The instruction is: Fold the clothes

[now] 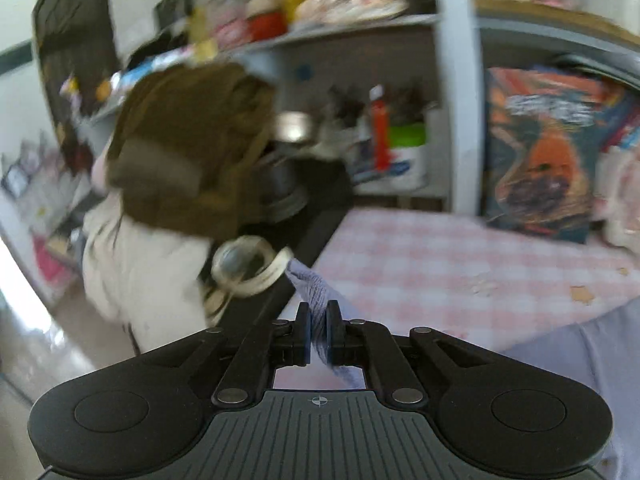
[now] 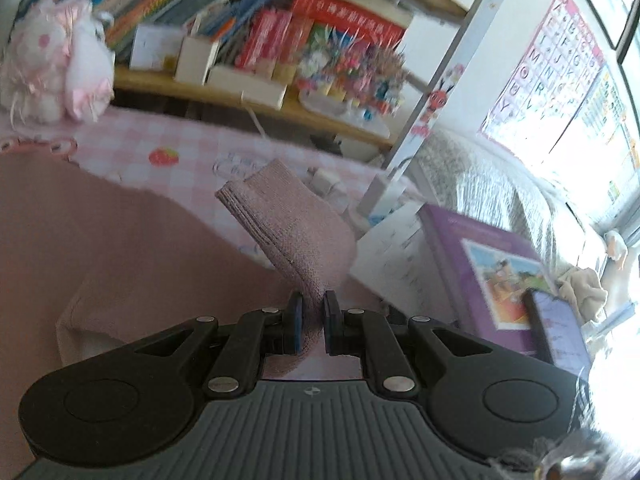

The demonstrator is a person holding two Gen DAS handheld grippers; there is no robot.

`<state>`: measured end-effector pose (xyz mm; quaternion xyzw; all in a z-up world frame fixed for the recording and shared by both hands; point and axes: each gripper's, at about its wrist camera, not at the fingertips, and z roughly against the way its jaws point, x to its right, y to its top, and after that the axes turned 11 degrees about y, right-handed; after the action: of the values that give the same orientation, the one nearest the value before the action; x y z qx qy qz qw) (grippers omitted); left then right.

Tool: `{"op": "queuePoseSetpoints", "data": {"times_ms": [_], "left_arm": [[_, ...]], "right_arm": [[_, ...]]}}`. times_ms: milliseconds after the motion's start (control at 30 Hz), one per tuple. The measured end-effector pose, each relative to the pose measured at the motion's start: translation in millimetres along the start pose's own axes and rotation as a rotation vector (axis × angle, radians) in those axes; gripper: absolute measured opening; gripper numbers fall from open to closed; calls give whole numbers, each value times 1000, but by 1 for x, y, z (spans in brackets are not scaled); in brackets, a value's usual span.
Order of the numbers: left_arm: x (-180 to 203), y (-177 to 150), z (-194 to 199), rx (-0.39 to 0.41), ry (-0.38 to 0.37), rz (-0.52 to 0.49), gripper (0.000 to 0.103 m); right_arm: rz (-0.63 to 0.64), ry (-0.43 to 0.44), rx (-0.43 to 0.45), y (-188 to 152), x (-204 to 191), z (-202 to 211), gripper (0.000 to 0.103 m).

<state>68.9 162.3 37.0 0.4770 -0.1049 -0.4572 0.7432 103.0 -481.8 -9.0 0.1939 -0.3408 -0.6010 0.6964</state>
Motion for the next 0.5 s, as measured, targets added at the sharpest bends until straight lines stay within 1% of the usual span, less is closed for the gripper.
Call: {"op": "queuePoseSetpoints", "data": {"times_ms": [167,267,333,433,500], "left_arm": [[-9,-8,-23,-37,63,7,6],[-20,-3,-40,-56,94,70,6],[-26,2,-51,-64,134,99,6],[-28,9,-58,-49,155,69,6],[-29,13,-62,-39,169,49,6]], "right_arm": [[-38,22,-26,-2,-11,-12,9],[-49,55,-15,1,-24,-9,9],[-68,91,-13,2,-32,-7,9],[-103,137,-12,6,-44,-5,9],[-130,140,-13,6,-46,-7,9]]}}
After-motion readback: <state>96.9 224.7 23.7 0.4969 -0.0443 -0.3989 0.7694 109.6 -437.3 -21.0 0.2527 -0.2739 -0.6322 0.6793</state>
